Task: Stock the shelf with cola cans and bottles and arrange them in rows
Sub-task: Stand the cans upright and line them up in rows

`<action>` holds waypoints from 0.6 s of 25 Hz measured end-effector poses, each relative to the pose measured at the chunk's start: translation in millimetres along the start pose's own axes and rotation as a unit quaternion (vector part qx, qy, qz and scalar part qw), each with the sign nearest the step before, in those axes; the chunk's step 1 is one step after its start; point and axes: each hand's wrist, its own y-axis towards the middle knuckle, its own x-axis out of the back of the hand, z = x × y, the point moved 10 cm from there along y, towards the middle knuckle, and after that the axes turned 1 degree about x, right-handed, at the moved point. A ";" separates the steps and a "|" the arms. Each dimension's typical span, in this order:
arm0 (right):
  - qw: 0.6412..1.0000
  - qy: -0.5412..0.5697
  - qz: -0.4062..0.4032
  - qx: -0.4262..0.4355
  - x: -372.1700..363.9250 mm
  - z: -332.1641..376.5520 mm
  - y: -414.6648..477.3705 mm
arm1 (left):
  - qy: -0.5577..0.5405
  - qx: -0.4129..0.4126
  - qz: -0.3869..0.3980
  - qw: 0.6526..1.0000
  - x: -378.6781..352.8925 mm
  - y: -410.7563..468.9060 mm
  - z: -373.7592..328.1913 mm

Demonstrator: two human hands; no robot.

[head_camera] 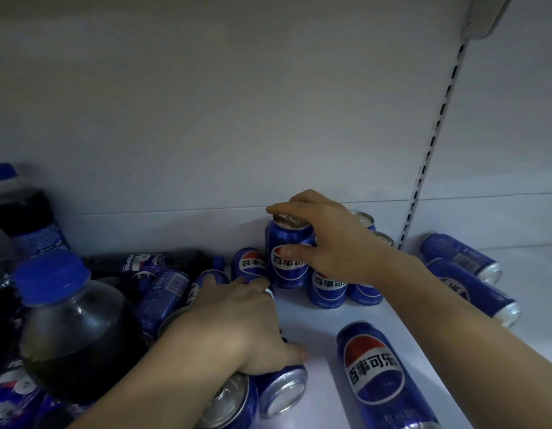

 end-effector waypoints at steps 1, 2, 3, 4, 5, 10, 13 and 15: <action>1.000 -0.008 0.009 0.002 -4.1 0.2 -0.1 | 0.005 0.002 -0.017 1.000 -0.5 0.6 1.4; 1.000 -0.016 0.015 0.002 -7.4 -0.3 -0.1 | 0.007 0.004 -0.028 1.000 -2.1 1.3 3.0; 1.000 -0.022 0.019 0.002 -9.3 -0.1 -0.5 | 0.006 0.004 -0.036 0.999 -4.2 2.6 4.7; 0.999 -0.030 0.018 0.002 -9.5 0.3 -0.4 | 0.001 0.002 -0.041 0.999 -6.3 3.7 6.3; 0.999 -0.036 0.017 0.001 -9.0 0.7 -0.4 | -0.005 0.001 -0.046 0.999 -7.5 5.3 8.0; 0.993 -0.108 0.040 0.008 -23.5 3.2 -3.5 | -0.009 0.011 -0.058 0.998 -14.5 14.7 13.3; 0.989 -0.141 0.035 0.011 -27.2 -0.3 -5.5 | -0.008 0.013 -0.065 0.998 -13.6 16.3 13.5; 0.990 -0.137 0.027 0.014 -28.7 0.0 -4.7 | -0.006 0.009 -0.065 0.998 -12.4 15.1 14.1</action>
